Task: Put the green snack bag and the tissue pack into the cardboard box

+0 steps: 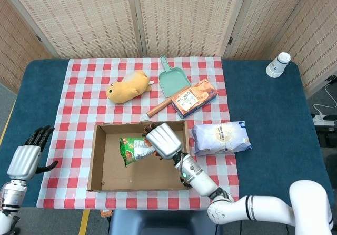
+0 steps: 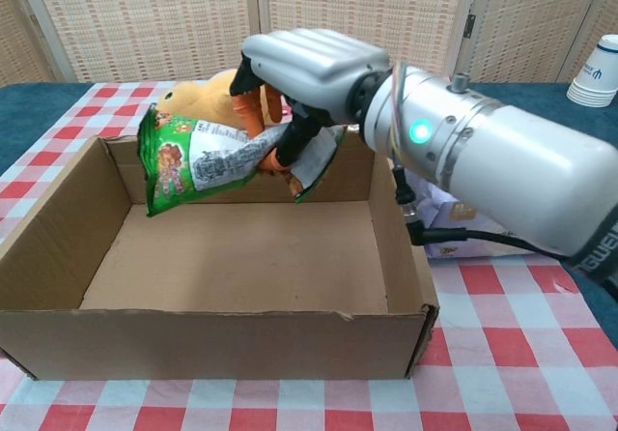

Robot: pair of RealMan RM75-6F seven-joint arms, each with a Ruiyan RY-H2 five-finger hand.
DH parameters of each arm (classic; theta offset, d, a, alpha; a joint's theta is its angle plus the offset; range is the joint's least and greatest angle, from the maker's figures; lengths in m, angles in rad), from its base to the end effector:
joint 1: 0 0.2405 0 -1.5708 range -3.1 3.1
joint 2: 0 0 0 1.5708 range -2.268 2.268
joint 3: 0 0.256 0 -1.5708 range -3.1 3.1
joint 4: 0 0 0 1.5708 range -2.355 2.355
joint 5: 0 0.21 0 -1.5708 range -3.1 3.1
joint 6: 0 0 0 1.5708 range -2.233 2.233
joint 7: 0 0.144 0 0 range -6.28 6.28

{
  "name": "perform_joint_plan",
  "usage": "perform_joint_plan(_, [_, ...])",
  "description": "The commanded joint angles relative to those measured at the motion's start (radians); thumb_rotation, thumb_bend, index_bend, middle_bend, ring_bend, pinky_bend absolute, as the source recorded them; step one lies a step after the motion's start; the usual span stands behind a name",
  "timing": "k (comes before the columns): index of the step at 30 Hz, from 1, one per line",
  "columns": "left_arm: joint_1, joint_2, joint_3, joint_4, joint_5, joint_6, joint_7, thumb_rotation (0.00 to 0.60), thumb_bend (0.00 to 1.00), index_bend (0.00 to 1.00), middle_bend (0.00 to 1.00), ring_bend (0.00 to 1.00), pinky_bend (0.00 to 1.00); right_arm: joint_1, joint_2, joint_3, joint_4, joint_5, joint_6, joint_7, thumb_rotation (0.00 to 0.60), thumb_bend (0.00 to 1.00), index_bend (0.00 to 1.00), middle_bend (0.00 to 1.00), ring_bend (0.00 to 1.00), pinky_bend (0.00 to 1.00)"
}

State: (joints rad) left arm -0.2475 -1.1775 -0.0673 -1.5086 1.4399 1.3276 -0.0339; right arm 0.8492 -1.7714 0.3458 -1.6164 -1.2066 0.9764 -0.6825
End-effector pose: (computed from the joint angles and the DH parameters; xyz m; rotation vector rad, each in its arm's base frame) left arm -0.3079 0.2373 0.1360 -1.4914 -0.9242 -0.9028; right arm -0.0003 -0.3091 -0.0488 2.0118 -0.6593 1.2237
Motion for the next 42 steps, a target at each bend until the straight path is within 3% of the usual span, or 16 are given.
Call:
perform_joint_plan(1, [0.001, 0.004, -0.002, 0.004, -0.004, -0.002, -0.008, 0.6, 0.19, 0.07, 0.01, 0.0, 0.22, 0.019, -0.026, -0.008, 0.031, 0.009, -0.009, 0.043, 0.6, 0.26, 0.65, 0.48, 0.43, 0.61])
perform_joint_plan(5, [0.003, 0.006, -0.003, 0.006, -0.003, 0.002, -0.015, 0.6, 0.19, 0.07, 0.01, 0.0, 0.22, 0.032, -0.008, -0.007, 0.018, 0.063, -0.057, 0.094, 0.6, 0.02, 0.51, 0.46, 0.29, 0.43])
perform_joint_plan(7, [0.003, 0.007, -0.002, 0.004, -0.002, 0.003, -0.017, 0.6, 0.19, 0.07, 0.01, 0.0, 0.22, 0.043, 0.012, -0.005, 0.003, 0.106, -0.091, 0.106, 0.6, 0.0, 0.4, 0.39, 0.2, 0.28])
perform_joint_plan(9, [0.004, 0.008, -0.001, 0.003, 0.0, 0.005, -0.017, 0.6, 0.19, 0.07, 0.01, 0.0, 0.22, 0.053, 0.026, -0.008, -0.004, 0.132, -0.101, 0.094, 0.6, 0.0, 0.25, 0.26, 0.07, 0.06])
perform_joint_plan(11, [0.004, 0.008, -0.001, 0.004, 0.001, 0.006, -0.018, 0.6, 0.19, 0.07, 0.01, 0.0, 0.22, 0.06, 0.037, -0.013, -0.012, 0.136, -0.093, 0.086, 0.6, 0.0, 0.19, 0.2, 0.01, 0.01])
perform_joint_plan(21, [0.003, 0.006, 0.0, 0.006, 0.001, 0.002, -0.014, 0.6, 0.19, 0.07, 0.01, 0.0, 0.22, 0.047, 0.106, -0.027, -0.077, 0.129, -0.032, 0.094, 0.6, 0.0, 0.14, 0.18, 0.0, 0.0])
perform_joint_plan(31, [-0.001, -0.004, 0.002, 0.006, -0.003, -0.007, 0.014, 0.6, 0.19, 0.07, 0.01, 0.0, 0.22, -0.082, 0.519, -0.082, -0.379, 0.195, 0.113, -0.067, 0.6, 0.0, 0.17, 0.17, 0.0, 0.05])
perform_joint_plan(36, [-0.002, -0.007, 0.002, 0.004, -0.007, -0.011, 0.026, 0.6, 0.19, 0.07, 0.01, 0.0, 0.22, -0.141, 0.703, -0.112, -0.449, 0.202, 0.143, -0.068, 0.6, 0.0, 0.16, 0.17, 0.0, 0.06])
perform_joint_plan(42, [-0.004, -0.011, 0.004, 0.0, -0.009, -0.015, 0.042, 0.6, 0.19, 0.07, 0.01, 0.0, 0.22, -0.204, 0.835, -0.172, -0.462, 0.207, 0.147, -0.039, 0.6, 0.0, 0.16, 0.17, 0.0, 0.06])
